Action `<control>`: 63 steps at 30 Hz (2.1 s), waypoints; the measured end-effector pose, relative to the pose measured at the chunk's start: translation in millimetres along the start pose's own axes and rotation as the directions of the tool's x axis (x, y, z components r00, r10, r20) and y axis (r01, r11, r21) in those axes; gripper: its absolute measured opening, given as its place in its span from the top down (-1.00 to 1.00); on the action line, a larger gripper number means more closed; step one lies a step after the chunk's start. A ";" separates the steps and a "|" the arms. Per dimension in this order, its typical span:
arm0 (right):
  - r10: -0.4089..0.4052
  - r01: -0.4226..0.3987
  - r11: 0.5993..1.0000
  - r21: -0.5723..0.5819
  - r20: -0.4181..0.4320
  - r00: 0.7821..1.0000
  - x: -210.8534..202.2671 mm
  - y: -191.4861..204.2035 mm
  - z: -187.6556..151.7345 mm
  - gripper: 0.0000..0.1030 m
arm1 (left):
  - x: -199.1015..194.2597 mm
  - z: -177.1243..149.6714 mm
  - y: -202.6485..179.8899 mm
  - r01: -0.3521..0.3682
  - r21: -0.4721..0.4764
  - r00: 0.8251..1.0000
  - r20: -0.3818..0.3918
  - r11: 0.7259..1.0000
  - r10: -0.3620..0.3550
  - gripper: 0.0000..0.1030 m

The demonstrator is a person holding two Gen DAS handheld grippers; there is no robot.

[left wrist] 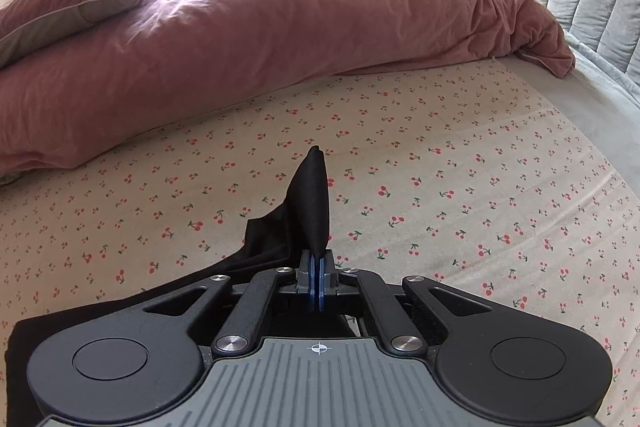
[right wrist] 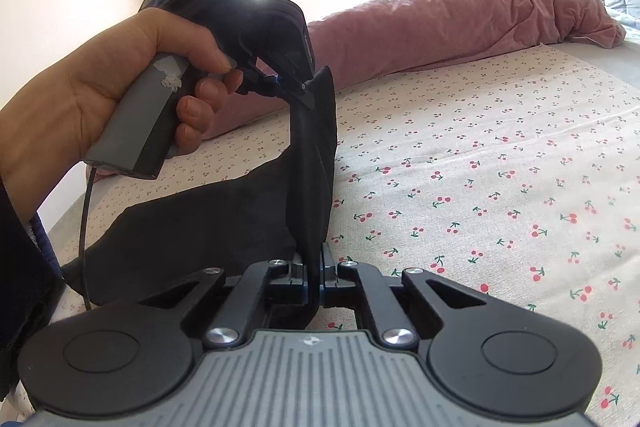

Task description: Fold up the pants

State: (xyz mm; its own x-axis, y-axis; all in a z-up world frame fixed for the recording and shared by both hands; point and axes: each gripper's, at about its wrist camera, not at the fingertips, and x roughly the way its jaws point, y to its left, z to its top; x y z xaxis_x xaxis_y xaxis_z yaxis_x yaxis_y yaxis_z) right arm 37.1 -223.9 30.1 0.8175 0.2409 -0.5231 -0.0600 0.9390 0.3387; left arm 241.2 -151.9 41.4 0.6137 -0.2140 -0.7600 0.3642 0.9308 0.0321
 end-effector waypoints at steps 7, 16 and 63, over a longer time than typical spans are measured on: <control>-0.059 0.058 0.997 0.058 0.021 0.998 -34.3 -35.8 17.3 1.00 | -7.8 16.2 -64.0 0.066 0.080 0.997 0.040 0.995 -0.070 1.00; -0.230 0.231 0.973 0.003 0.095 0.968 -77.4 -75.6 25.6 1.00 | -23.7 26.2 -119.8 0.175 0.125 0.981 0.061 0.977 -0.184 1.00; 0.044 -0.087 0.648 -0.756 -0.077 0.996 37.3 183.3 -96.4 1.00 | -11.6 -161.6 198.6 0.005 -0.265 0.988 0.148 0.964 0.036 0.97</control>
State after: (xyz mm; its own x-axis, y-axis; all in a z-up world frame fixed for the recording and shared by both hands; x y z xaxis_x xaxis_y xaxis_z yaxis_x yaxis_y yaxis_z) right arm 1.3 -19.1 -2.7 0.7674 0.2998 -0.5668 -0.5433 0.7734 -0.3265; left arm 193.2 83.3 -48.2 0.7236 -0.2221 -0.6535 0.1685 0.9750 -0.1447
